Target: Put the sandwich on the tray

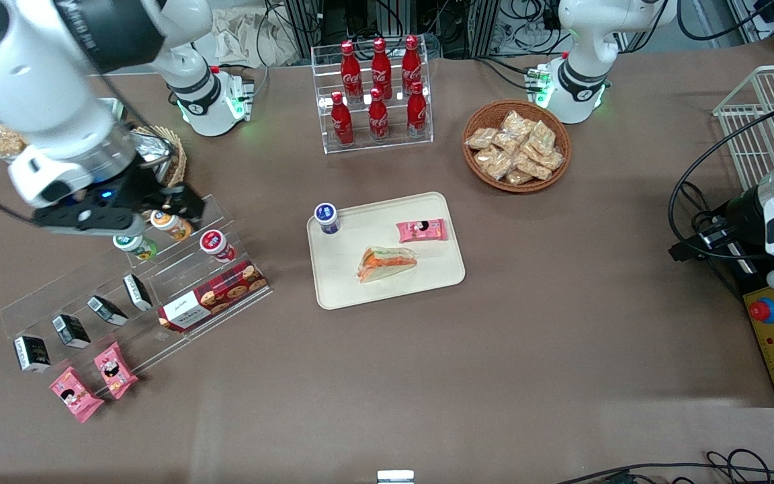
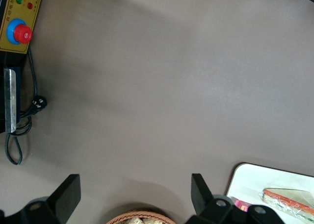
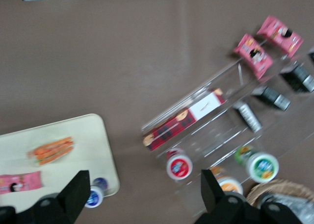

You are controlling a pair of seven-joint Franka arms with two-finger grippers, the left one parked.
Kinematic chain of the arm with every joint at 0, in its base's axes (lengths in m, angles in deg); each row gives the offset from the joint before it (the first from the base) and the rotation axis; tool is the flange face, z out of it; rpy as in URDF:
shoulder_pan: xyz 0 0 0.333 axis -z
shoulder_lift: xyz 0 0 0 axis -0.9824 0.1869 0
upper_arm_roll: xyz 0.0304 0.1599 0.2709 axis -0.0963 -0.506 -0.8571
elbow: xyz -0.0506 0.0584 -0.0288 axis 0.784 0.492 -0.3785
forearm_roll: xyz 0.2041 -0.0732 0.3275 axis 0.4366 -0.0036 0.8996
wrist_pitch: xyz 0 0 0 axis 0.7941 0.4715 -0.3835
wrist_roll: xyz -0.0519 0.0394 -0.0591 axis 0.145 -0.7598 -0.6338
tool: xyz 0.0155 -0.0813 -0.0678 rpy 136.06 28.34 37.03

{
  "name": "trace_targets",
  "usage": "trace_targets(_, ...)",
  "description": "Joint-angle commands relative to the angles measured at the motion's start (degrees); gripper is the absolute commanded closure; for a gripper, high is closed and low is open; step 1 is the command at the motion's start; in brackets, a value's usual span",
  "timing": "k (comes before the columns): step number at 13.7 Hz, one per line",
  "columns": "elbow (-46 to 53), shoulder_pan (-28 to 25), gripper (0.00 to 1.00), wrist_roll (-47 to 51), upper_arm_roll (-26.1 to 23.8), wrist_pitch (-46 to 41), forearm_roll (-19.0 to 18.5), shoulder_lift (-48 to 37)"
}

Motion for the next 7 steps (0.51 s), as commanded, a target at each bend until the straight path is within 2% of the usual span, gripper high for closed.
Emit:
trace_targets(1,-0.91,6.88,0.0,-10.81,-1.24,1.77,-2.48,-0.6)
trace_targets(4,-0.38,10.59,0.0,-14.8,2.1,1.77,-2.75,0.19)
trace_targets(7,1.64,13.06,0.0,-15.58,2.28,2.13,-2.92,2.48)
